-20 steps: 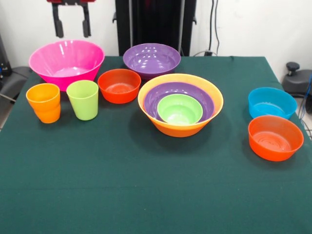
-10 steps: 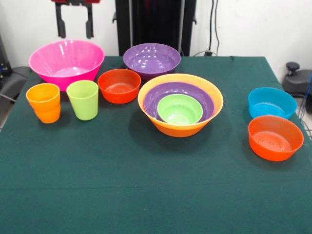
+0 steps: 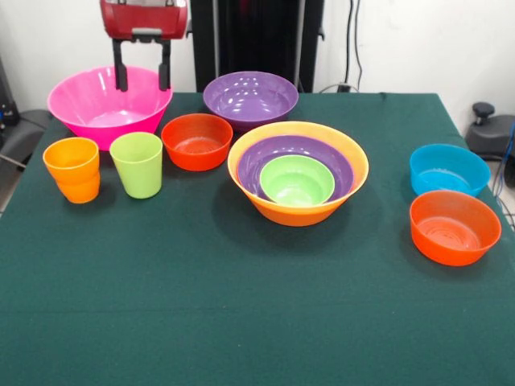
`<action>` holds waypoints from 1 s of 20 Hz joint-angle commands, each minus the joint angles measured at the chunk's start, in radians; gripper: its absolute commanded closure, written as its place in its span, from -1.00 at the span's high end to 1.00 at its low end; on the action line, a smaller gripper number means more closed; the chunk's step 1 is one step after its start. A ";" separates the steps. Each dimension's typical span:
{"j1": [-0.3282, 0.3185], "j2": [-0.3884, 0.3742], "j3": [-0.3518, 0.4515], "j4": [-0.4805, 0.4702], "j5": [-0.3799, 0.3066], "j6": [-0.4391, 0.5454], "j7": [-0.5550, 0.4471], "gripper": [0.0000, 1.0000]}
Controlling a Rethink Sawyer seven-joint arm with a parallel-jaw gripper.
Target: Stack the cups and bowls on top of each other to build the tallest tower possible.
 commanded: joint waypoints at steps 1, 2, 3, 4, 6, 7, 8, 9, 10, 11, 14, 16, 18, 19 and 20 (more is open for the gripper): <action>0.031 0.112 -0.084 -0.056 -0.094 -0.020 -0.001 1.00; 0.026 0.114 -0.082 -0.057 -0.089 -0.017 -0.008 1.00; 0.024 0.112 -0.081 -0.055 -0.085 -0.016 -0.012 1.00; 0.023 0.114 -0.085 -0.053 -0.089 -0.022 -0.013 1.00; 0.027 0.115 -0.092 -0.053 -0.093 -0.027 -0.013 1.00; 0.029 0.117 -0.093 -0.054 -0.094 -0.027 -0.014 1.00; 0.030 0.119 -0.095 -0.056 -0.096 -0.028 -0.015 1.00; 0.034 0.123 -0.097 -0.057 -0.097 -0.030 -0.014 1.00; 0.036 0.122 -0.099 -0.055 -0.098 -0.032 -0.012 1.00; 0.037 0.120 -0.100 -0.053 -0.098 -0.034 -0.010 1.00; 0.043 0.118 -0.104 -0.052 -0.093 -0.034 -0.004 1.00; 0.041 0.106 -0.100 -0.045 -0.081 -0.028 -0.006 1.00; 0.031 0.095 -0.088 -0.039 -0.064 -0.021 -0.019 1.00; 0.032 0.087 -0.086 -0.034 -0.058 -0.017 -0.018 1.00; 0.025 0.084 -0.081 -0.032 -0.051 -0.013 -0.026 1.00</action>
